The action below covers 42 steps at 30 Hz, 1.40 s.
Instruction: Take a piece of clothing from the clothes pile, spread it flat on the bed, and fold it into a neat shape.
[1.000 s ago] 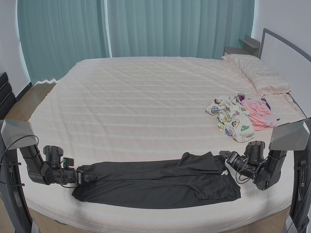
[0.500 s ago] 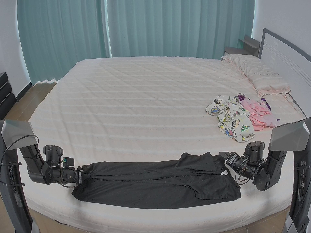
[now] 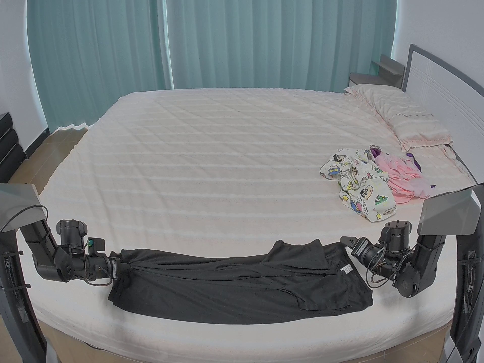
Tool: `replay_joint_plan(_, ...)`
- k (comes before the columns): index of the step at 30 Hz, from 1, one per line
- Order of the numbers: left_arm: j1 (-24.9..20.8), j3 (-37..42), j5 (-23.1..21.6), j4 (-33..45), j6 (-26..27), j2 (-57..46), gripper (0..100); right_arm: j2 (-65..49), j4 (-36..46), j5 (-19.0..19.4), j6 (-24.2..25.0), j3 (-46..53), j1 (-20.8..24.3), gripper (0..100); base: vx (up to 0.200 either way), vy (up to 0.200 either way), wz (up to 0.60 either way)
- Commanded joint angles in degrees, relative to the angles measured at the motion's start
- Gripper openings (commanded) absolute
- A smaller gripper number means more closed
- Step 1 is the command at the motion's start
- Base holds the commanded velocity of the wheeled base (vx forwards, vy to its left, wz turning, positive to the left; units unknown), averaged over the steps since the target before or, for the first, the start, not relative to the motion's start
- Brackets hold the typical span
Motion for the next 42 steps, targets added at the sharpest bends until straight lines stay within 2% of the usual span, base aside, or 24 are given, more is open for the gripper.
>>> replay_joint_plan(1, 1.6, -0.1, 0.1, 1.7, 0.1, -3.1, 0, 0.1, 0.1, 0.1, 0.0, 0.0, -0.1, 100, 0.0, 0.0, 0.0)
replay_joint_plan(18, 11.7, -7.5, -0.1, 14.7, 0.5, -8.5, 0, 0.1, 0.0, 0.1, 0.0, 0.1, -0.1, 100, 0.0, 0.0, 0.0)
replay_joint_plan(25, 19.2, -15.4, -0.4, 24.4, 0.5, -9.2, 0, 0.0, 0.0, 0.1, 0.1, 0.1, -0.3, 100, 0.0, 0.0, 0.0)
replay_joint_plan(28, 20.7, -17.7, -0.6, 29.7, 0.5, -10.3, 0, 0.1, 0.1, 0.1, 0.1, 0.1, -0.3, 100, 0.0, 0.0, 0.0)
replay_joint_plan(33, 19.2, -16.6, -0.1, 32.0, 0.4, -13.7, 0, 0.1, 0.1, 0.1, 0.1, 0.1, -0.2, 100, 0.0, 0.0, 0.0)
replay_joint_plan(42, 5.9, -13.2, 3.8, 43.3, -3.5, -23.0, 0, -0.1, 0.0, 0.2, 0.1, 0.4, -0.2, 100, 0.0, 0.0, 0.0)
